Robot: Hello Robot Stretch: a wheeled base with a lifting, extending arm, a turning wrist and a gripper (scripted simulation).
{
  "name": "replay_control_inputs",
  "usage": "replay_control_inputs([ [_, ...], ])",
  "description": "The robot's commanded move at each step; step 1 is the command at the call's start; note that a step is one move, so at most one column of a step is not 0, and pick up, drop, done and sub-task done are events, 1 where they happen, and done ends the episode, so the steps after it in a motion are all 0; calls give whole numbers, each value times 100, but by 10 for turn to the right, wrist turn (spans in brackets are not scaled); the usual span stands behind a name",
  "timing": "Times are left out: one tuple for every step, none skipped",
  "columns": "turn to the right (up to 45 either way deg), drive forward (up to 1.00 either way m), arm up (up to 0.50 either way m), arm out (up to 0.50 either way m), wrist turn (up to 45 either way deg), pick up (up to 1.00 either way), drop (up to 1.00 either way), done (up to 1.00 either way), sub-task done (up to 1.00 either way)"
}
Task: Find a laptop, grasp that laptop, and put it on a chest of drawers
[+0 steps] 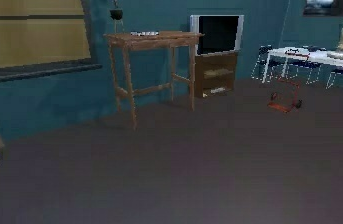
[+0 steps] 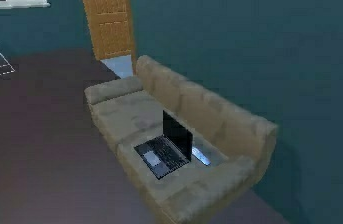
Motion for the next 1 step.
replay_control_inputs([
  [450, 0, 0, 0, 0, 0, 0, 0, 0],
])
